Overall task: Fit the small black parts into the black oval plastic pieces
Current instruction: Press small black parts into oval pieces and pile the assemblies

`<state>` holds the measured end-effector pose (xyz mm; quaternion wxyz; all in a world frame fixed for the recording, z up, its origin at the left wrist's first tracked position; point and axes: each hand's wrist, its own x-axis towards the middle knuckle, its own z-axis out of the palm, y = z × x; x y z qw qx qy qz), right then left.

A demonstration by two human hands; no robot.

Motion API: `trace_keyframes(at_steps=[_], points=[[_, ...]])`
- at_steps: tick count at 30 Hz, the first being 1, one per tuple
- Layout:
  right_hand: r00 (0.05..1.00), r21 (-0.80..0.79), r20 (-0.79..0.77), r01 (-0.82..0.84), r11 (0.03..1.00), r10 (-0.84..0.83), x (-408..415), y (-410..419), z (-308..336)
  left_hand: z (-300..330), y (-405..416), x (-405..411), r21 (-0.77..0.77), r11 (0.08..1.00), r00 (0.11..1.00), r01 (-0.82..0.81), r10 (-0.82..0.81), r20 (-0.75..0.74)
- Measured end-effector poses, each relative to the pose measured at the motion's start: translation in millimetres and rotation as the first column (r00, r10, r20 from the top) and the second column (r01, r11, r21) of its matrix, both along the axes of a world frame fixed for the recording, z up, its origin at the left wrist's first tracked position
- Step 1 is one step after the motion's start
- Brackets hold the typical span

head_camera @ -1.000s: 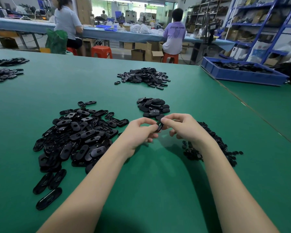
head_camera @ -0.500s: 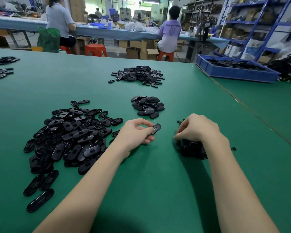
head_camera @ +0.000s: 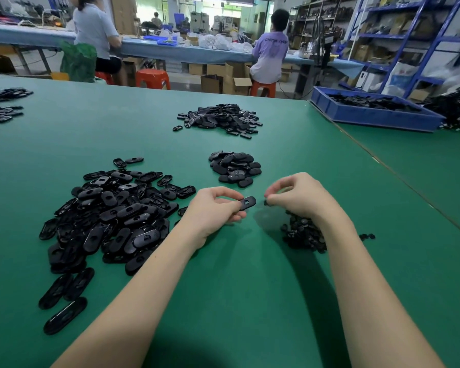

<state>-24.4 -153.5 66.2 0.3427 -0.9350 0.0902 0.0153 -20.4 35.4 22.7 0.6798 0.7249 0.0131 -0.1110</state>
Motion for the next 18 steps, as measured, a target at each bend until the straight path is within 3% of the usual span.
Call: trace_keyframes(at_steps=[2, 4, 18], points=[[0.996, 0.237, 0.073, -0.060, 0.970, 0.044, -0.1, 3.5, -0.4, 1.3, -0.6, -0.3, -0.029, 1.000, 1.000, 0.000, 0.000, -0.010], [0.995, 0.303, 0.092, -0.074, 0.950, 0.048, 0.7, 8.0, -2.9, 2.9, -0.8, -0.9, -0.066, 0.998, 1.000, -0.004, 0.003, -0.018], [0.994, 0.312, 0.082, -0.090, 0.946, 0.067, 4.6, 20.4, -11.6, 7.5, 0.5, -3.5, -0.170, 0.985, 1.000, 0.005, -0.005, 0.002]])
